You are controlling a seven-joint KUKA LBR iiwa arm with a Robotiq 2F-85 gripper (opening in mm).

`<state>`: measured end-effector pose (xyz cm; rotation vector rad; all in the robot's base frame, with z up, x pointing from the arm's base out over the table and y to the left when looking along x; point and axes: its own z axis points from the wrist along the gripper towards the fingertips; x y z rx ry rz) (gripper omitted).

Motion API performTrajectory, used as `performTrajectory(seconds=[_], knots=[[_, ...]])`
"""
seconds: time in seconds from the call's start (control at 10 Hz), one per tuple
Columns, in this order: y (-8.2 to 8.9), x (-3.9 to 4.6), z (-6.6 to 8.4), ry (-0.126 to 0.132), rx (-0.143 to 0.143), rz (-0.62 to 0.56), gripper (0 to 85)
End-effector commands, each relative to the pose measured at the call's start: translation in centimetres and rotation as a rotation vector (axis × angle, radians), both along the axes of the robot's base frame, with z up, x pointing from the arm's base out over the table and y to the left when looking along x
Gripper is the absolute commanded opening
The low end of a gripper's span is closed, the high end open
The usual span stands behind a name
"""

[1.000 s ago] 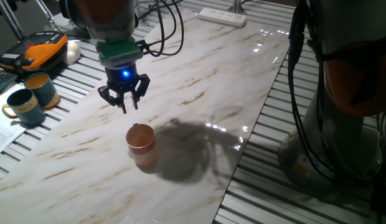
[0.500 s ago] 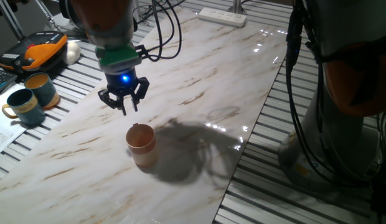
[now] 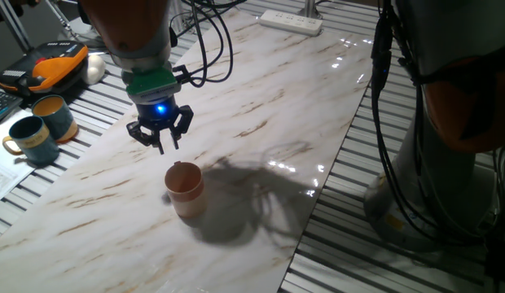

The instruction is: Pick up the cup

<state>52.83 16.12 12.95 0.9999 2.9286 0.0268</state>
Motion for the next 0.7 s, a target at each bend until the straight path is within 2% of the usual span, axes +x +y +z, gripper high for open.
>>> performTrajectory(seconds=[0.0,0.4,0.5,0.6], knots=[[0.01,0.08,-0.20,0.000,0.000,0.001,34.0],[0.19,0.05,-0.55,-0.001,-0.010,0.001,34.0],[0.07,0.02,-0.61,0.000,-0.019,0.003,51.0],[-0.08,-0.05,-0.77,0.000,-0.019,0.008,51.0]])
